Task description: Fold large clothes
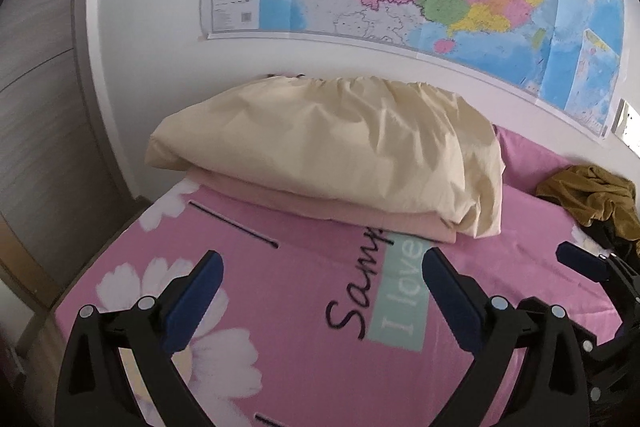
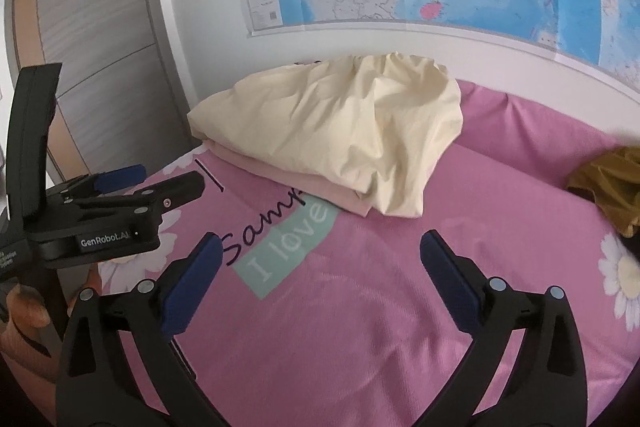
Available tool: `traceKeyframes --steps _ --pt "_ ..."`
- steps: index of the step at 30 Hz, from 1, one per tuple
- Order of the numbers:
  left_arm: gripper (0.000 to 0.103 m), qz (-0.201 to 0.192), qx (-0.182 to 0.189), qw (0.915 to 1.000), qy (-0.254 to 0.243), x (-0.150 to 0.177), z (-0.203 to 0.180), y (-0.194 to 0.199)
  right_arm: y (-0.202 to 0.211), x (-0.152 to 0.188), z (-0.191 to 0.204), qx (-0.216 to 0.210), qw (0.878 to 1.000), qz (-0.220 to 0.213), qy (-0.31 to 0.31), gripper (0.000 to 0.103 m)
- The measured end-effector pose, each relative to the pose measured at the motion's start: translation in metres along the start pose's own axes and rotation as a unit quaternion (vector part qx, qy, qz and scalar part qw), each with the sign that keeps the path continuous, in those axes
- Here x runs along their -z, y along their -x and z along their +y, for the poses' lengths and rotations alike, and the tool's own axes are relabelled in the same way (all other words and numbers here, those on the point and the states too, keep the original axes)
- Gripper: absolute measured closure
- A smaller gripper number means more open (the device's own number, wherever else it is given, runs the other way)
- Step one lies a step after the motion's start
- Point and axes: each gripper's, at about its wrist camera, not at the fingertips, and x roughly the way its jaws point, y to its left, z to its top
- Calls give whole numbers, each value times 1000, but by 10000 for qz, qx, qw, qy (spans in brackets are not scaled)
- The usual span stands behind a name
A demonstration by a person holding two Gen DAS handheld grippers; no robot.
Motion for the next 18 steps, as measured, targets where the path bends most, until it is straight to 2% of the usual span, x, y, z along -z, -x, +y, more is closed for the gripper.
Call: traceKeyframes --steps 9,18 --pt "6 -76 -206 9997 -100 8 -4 15 14 10 8 -59 9999 -92 33 5" --pt "6 -42 -225 9997 -109 11 -8 20 18 12 7 29 10000 -23 -36 5"
